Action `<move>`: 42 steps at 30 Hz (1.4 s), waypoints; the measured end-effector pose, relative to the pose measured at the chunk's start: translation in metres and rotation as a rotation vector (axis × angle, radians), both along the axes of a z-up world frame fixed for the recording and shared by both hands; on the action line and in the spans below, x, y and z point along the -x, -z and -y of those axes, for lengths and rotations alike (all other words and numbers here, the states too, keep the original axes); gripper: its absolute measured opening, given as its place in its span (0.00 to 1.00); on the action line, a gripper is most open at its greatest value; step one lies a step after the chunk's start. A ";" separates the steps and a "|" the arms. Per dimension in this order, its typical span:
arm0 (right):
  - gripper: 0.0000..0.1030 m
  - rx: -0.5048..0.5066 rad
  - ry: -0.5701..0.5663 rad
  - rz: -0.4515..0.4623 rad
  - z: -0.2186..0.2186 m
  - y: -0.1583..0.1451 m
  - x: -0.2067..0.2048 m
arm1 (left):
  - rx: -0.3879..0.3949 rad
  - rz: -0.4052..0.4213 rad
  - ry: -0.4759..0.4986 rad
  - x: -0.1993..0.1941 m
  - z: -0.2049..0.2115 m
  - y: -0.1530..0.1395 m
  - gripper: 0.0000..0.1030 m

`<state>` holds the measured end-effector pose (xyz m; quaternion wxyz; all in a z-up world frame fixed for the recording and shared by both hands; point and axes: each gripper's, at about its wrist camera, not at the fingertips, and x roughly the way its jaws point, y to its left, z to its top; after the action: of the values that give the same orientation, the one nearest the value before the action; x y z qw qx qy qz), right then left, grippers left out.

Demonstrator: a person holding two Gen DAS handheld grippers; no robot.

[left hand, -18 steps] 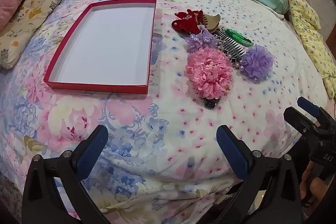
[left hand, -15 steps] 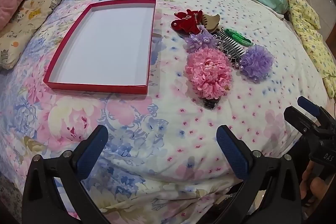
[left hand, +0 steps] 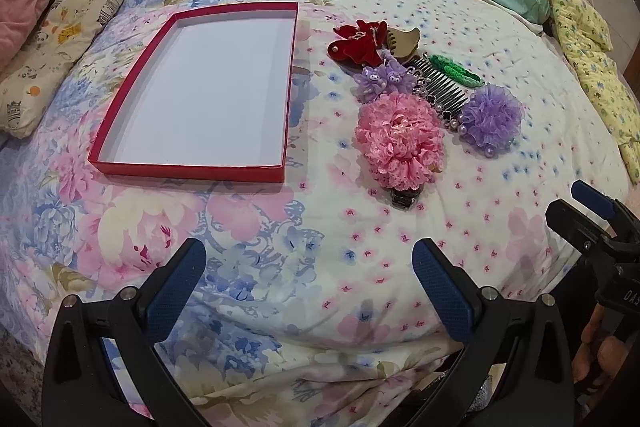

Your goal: Organize jewelry

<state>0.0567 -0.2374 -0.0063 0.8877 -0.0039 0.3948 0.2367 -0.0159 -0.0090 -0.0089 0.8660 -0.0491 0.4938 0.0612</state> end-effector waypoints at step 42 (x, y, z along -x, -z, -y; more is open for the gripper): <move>0.70 -0.044 0.075 -0.117 0.011 0.012 -0.078 | 0.208 -0.032 0.129 -0.087 0.011 0.021 0.91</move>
<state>0.1342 -0.2484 -0.0180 0.8713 0.0439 0.4406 0.2118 0.0715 -0.0204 -0.0304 0.8505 -0.1056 0.5133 -0.0453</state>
